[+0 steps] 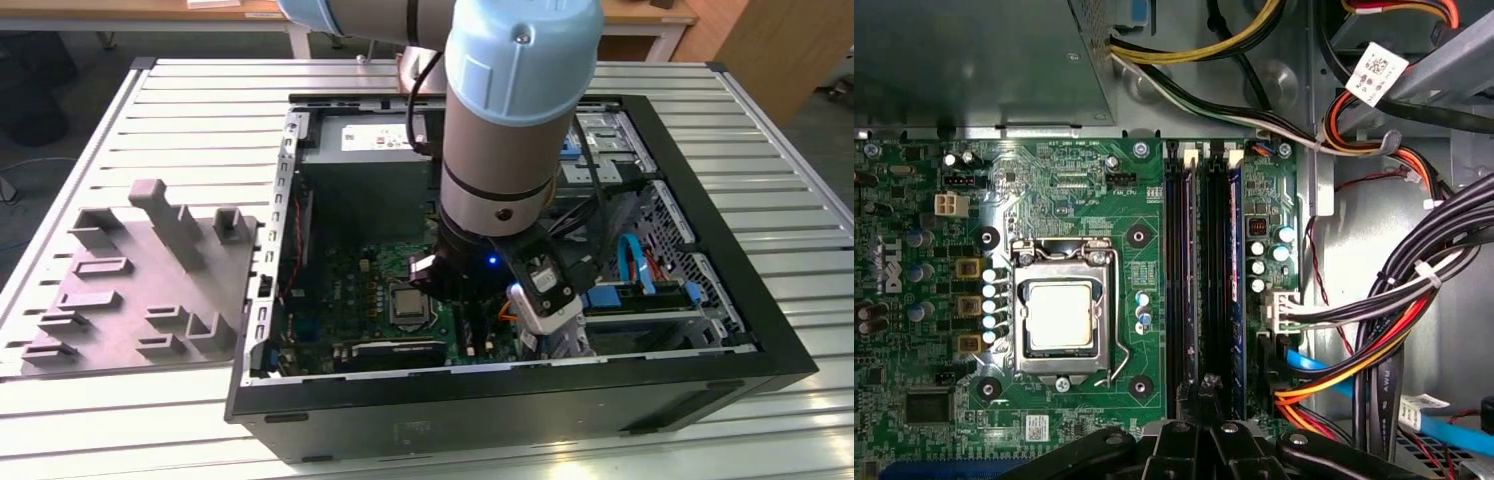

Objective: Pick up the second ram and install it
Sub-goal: 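Press down the second ram until it locks into place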

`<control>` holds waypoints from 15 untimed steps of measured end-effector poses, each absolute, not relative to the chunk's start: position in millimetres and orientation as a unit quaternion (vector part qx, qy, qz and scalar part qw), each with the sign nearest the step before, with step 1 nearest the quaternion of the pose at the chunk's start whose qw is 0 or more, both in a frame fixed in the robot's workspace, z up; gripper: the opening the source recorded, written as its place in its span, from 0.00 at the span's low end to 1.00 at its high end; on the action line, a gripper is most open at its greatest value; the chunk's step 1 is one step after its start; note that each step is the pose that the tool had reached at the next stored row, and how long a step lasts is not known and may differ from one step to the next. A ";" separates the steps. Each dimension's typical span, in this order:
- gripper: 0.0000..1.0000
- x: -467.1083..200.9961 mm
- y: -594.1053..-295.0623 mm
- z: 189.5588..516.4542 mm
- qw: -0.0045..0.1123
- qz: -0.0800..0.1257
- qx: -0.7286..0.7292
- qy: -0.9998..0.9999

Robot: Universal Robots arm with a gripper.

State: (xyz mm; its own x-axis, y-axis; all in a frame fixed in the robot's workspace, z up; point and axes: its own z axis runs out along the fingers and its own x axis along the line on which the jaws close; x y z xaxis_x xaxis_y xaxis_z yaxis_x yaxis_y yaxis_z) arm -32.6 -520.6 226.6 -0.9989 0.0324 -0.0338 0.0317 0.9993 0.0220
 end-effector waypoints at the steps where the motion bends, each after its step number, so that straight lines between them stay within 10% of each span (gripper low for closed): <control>1: 0.11 -32.5 -520.7 226.7 0.017 0.010 0.016 1.000; 15: 0.11 -30.7 -521.8 221.1 0.017 0.010 0.016 1.000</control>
